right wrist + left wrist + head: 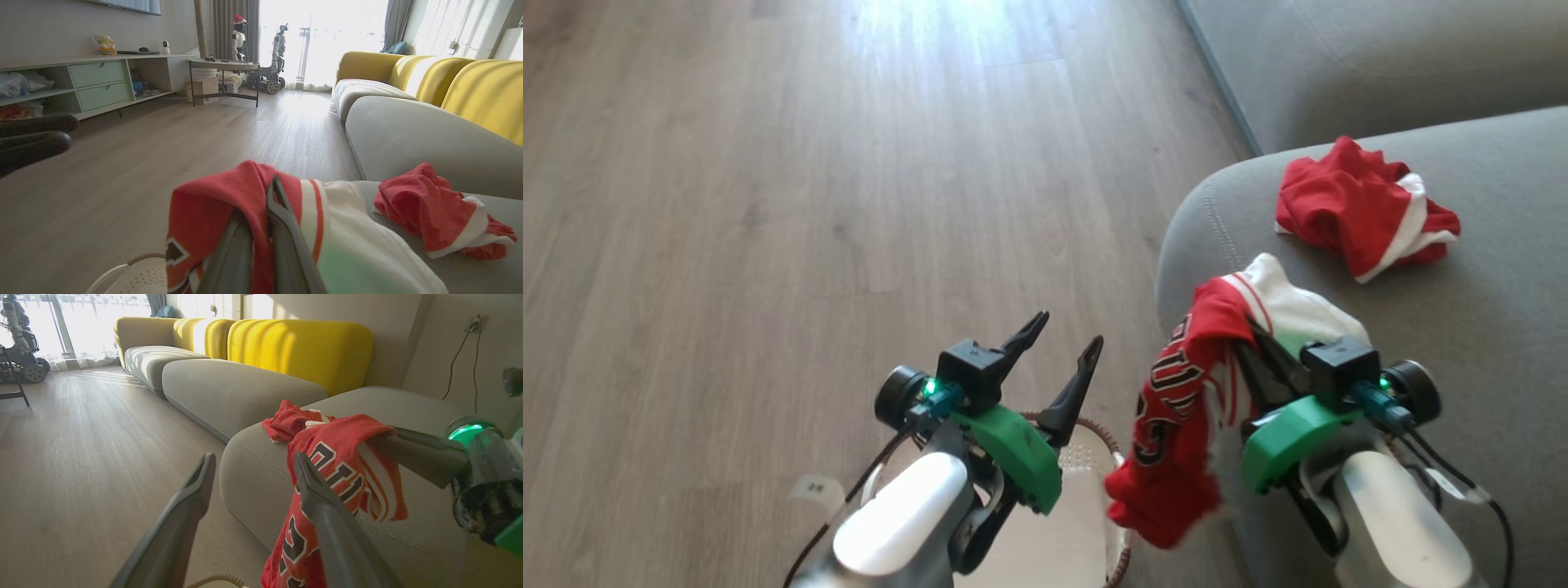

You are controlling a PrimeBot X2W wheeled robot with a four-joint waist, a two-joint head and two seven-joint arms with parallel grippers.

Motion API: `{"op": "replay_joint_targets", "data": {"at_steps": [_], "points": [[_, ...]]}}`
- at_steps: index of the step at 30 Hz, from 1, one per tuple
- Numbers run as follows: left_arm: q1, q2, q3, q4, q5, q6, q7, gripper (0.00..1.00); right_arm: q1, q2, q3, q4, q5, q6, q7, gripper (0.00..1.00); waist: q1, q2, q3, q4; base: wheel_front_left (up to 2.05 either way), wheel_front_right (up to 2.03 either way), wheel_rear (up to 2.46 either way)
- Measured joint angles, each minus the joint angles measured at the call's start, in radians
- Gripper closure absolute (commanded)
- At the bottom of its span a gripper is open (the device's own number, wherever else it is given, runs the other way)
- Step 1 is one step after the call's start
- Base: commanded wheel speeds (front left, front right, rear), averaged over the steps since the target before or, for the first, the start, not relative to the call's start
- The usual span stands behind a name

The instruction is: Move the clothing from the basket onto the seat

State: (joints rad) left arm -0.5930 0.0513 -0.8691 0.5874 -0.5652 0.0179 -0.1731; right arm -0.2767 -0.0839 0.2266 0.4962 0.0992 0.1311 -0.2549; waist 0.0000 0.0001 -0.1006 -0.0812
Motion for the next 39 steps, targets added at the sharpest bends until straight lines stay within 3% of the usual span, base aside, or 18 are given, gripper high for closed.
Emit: {"op": "replay_joint_targets", "data": {"at_steps": [7, 22, 30, 39], "points": [[0.026, -0.003, -0.036, 0.013, -0.001, 0.0, -0.016, 0.0, 0.04, -0.013, -0.058, -0.07, -0.031, 0.0, 0.0, 1.0, 0.0, 0.0, 0.013, -0.081, 0.0, 0.0, 0.0], [0.039, -0.007, -0.085, 0.03, -0.007, 0.002, -0.049, 0.0, 0.046, -0.014, -0.063, -0.132, -0.032, 0.0, 0.0, 1.0, 0.0, 0.0, 0.057, -0.232, 0.0, 0.0, 0.0], [0.037, -0.007, -0.098, 0.027, -0.017, 0.018, -0.058, 0.0, -0.009, -0.021, -0.046, -0.094, -0.009, 0.0, 0.001, 1.0, 0.0, 0.0, 0.086, -0.221, 0.0, 0.0, 0.0], [0.025, -0.002, -0.105, 0.002, -0.013, 0.042, -0.059, 0.0, -0.33, -0.114, -0.057, 0.013, 0.009, 0.0, 0.003, 1.0, 0.0, 0.0, 0.136, -0.137, 0.0, 0.0, 0.0]]}}
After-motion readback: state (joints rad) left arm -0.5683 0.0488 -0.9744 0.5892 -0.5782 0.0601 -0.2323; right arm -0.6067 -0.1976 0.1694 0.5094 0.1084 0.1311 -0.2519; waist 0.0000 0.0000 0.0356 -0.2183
